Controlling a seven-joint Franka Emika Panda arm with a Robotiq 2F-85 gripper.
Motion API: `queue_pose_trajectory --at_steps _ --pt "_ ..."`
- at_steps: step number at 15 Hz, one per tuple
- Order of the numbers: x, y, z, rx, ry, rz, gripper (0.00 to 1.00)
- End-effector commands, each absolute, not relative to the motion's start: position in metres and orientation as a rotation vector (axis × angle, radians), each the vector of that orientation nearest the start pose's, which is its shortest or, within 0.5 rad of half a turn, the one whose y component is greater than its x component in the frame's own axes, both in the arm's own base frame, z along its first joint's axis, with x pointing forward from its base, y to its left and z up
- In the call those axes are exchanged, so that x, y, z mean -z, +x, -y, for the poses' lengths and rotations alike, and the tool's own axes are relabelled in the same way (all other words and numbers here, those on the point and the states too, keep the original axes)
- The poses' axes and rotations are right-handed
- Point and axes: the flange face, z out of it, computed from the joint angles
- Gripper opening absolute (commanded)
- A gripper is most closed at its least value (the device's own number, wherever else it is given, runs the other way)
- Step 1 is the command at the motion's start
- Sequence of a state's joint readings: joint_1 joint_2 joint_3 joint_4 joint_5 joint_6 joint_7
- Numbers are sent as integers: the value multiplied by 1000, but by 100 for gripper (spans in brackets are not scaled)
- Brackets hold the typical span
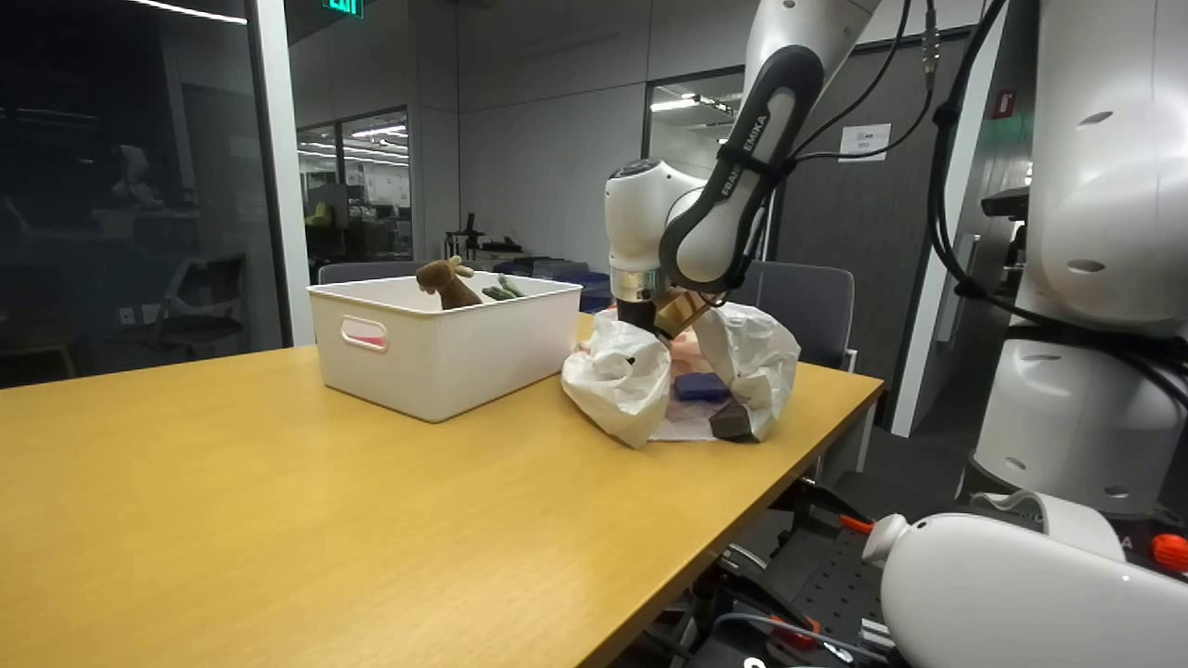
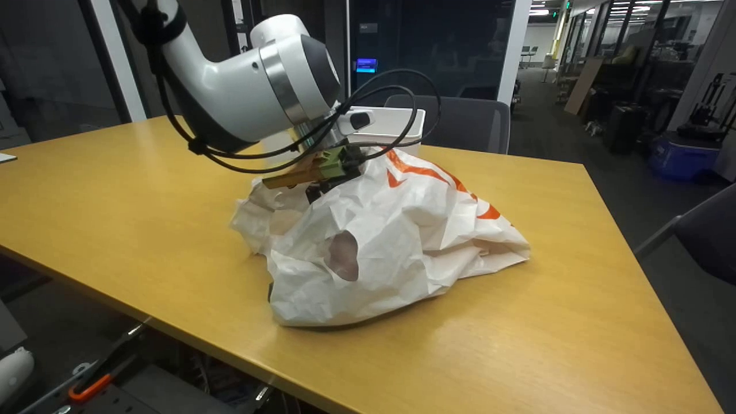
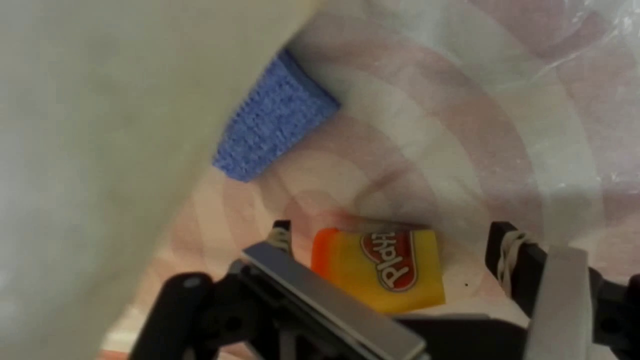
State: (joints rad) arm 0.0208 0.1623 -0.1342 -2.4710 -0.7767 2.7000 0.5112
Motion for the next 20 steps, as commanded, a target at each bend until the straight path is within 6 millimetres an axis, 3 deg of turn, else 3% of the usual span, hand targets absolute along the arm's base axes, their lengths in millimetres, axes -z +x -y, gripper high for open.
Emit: queue_pose_trajectory --at_steps 1,4,7,8,10,13,18,20 --pt "-217 488 34 254 -3494 122 100" --pt "-208 496 37 240 -3516 113 100" --pt "-214 508 42 287 -3558 101 100" --pt "-215 511 43 302 -3563 102 75" --pt "-216 515 43 321 -3574 120 68" --pt "-215 518 42 333 -3572 120 44" --pt "-220 515 42 333 -3571 107 39" --pt "-225 503 40 244 -3540 116 39"
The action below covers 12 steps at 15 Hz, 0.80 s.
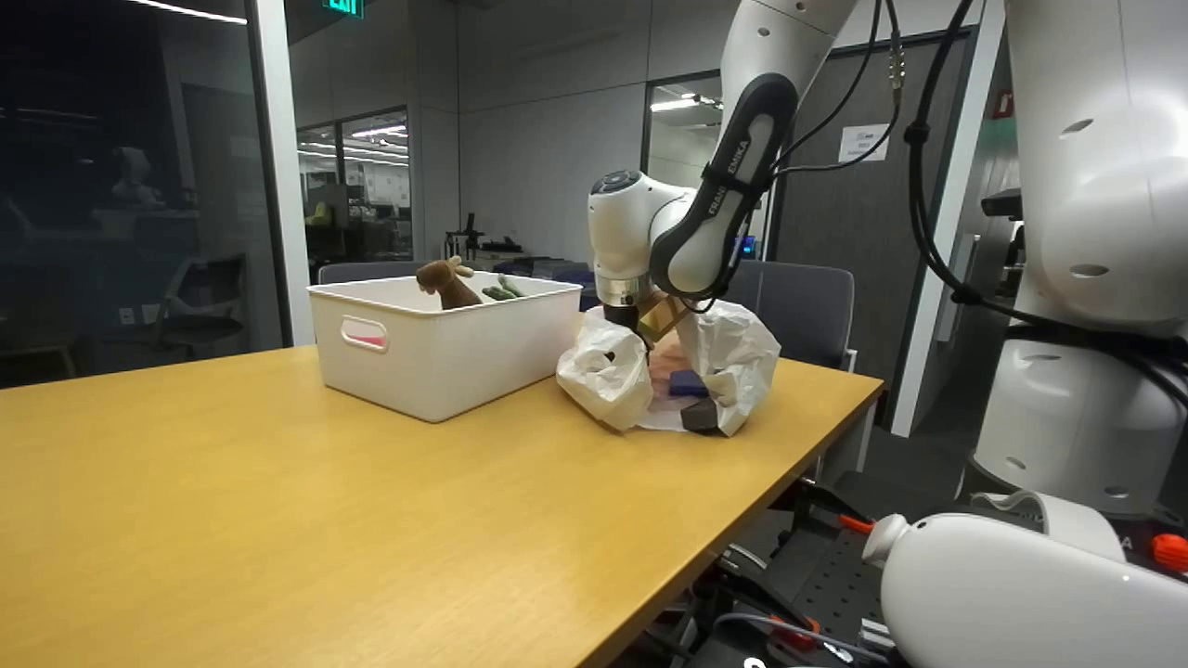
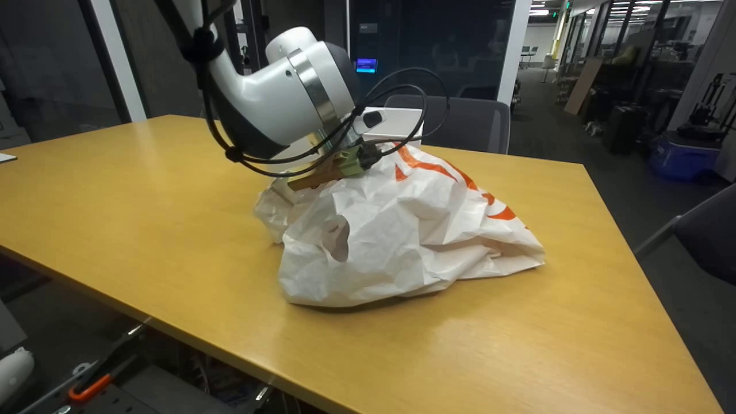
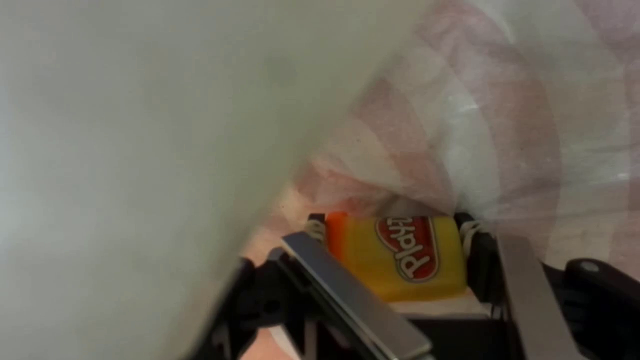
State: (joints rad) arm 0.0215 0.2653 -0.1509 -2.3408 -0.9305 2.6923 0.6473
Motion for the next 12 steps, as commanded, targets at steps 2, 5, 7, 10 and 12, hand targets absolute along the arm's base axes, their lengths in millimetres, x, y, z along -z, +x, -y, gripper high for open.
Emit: queue_pose_trajectory --at_steps 2,5,7,10,12 --pt "-236 491 37 200 -3485 124 39" --pt "-252 473 32 100 -3444 103 39" --pt "-264 463 28 67 -3427 91 39" --pt "-292 454 24 116 -3514 50 39" --pt "-305 448 20 91 -3521 49 39"
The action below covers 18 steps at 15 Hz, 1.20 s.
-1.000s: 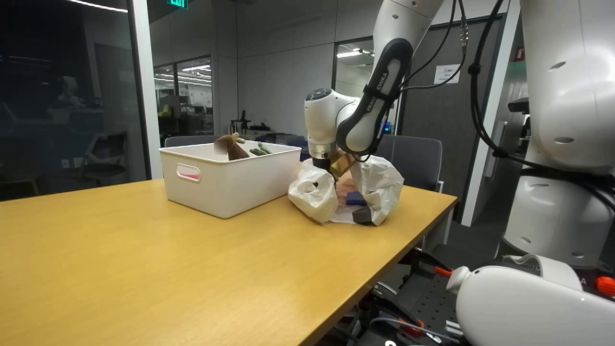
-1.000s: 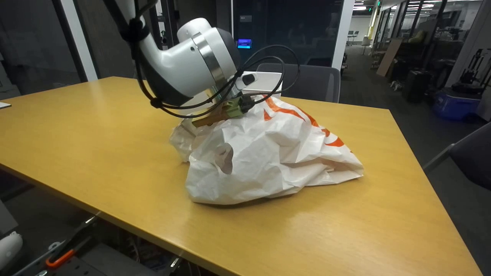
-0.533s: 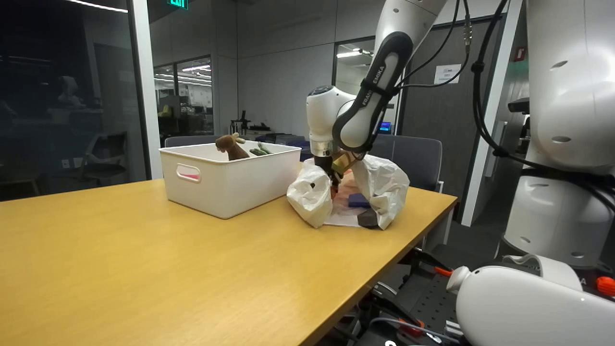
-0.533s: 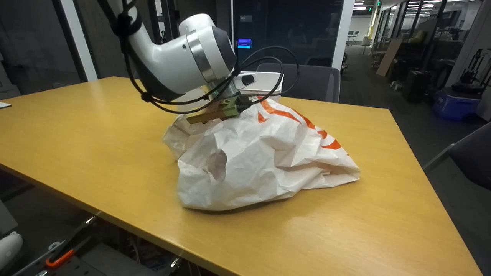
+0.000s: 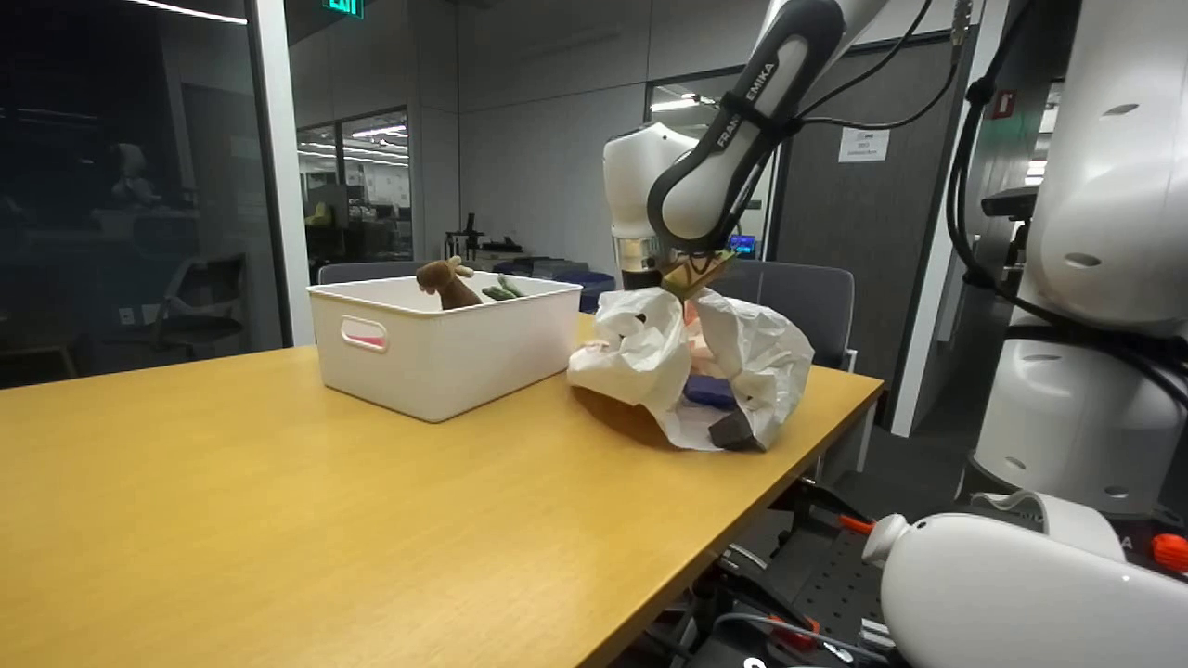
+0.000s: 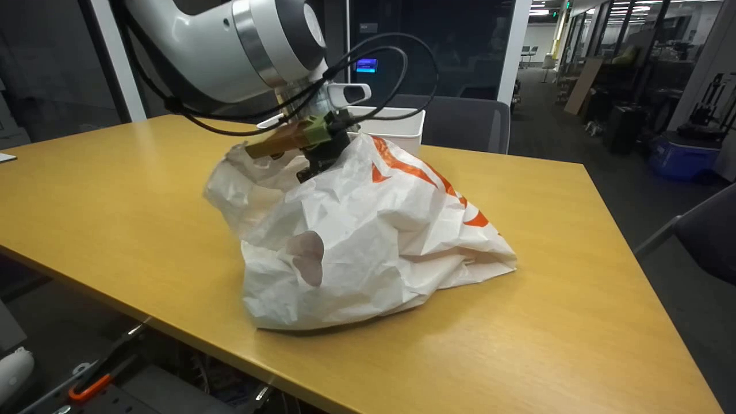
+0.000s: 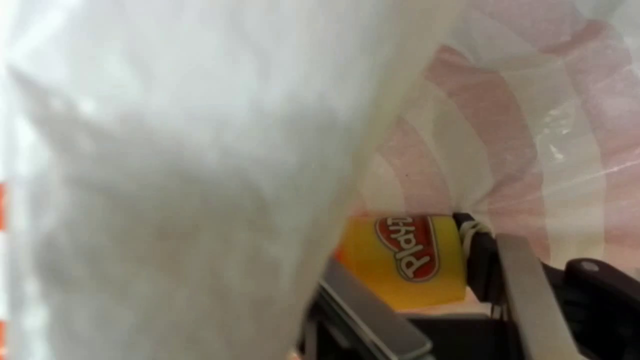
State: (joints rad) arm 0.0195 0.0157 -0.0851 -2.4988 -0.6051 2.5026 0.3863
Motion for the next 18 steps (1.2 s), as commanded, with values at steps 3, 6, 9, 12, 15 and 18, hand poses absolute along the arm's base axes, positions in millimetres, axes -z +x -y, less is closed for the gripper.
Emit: queue_pose_trajectory --at_steps 3,6,9,12,15,18 --pt "-307 436 11 -146 -3431 105 39" --pt "-307 423 0 -413 -3297 165 39" --pt "-305 415 -9 -609 -3134 259 39" --pt "-300 414 -8 -765 -3071 241 95" --pt "-292 418 -7 -791 -3067 256 100" --pt "-278 422 -9 -735 -2996 342 100"
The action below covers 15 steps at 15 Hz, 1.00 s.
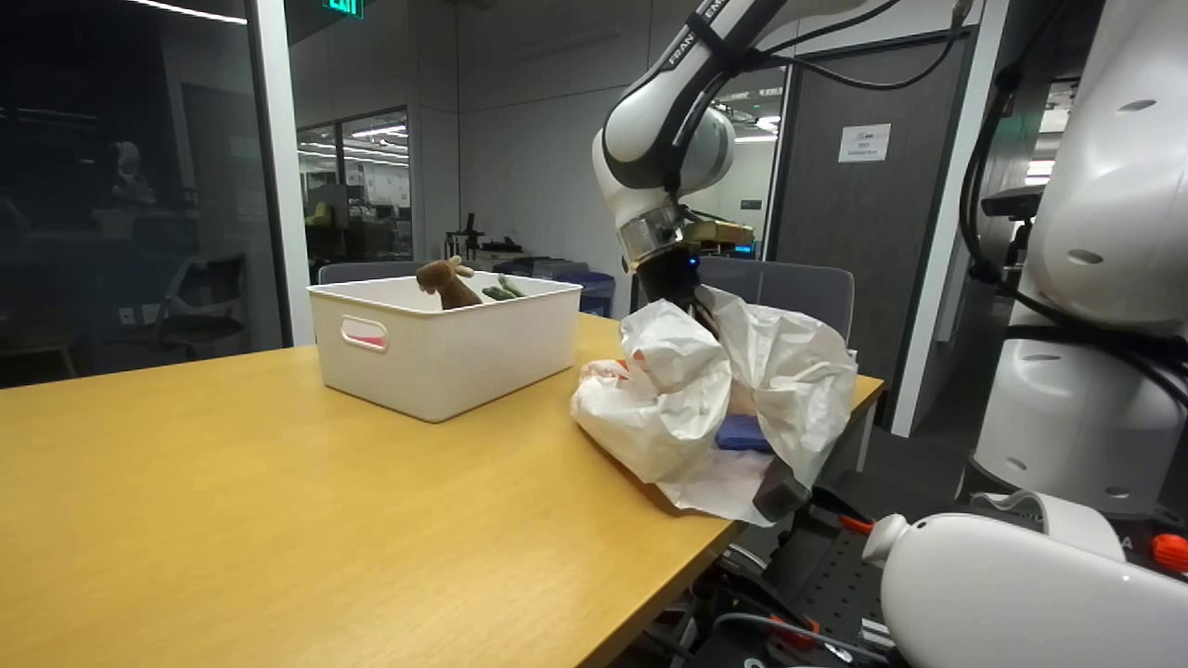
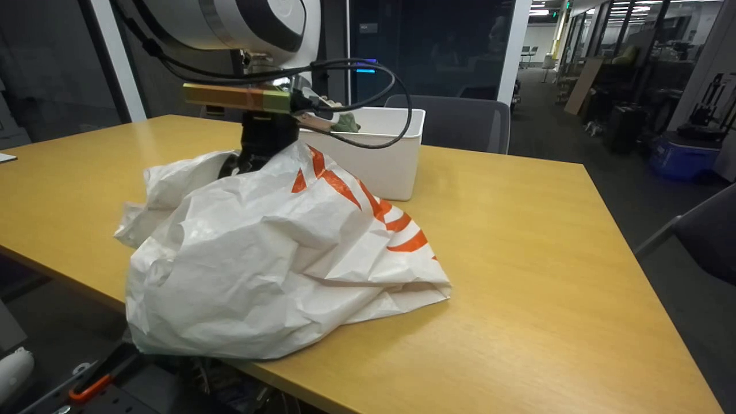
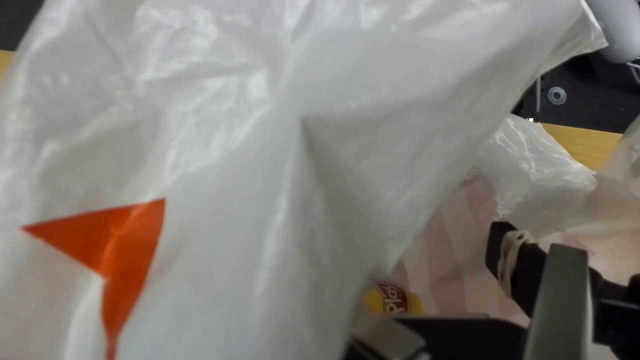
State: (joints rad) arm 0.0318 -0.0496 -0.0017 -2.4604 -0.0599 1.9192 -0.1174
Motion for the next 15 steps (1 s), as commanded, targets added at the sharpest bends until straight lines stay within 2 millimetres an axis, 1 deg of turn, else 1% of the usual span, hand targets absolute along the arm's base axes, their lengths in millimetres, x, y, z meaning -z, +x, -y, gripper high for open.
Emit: queue_pose_trajectory --at_steps 1,5,8,9,10,11,12,14,15 --pt "-271 424 -7 -700 -2978 345 100" --pt "-247 429 0 -567 -2966 311 100" --pt "-233 430 6 -533 -2990 308 100" --pt "-230 429 7 -525 -2996 307 75" --pt "-229 429 7 -510 -3002 306 73" --pt "-228 430 7 -498 -3004 310 66" --pt "-229 430 7 -487 -3008 309 56" --pt "-233 428 6 -471 -3010 317 43" --pt "-236 427 5 -475 -3010 318 34"
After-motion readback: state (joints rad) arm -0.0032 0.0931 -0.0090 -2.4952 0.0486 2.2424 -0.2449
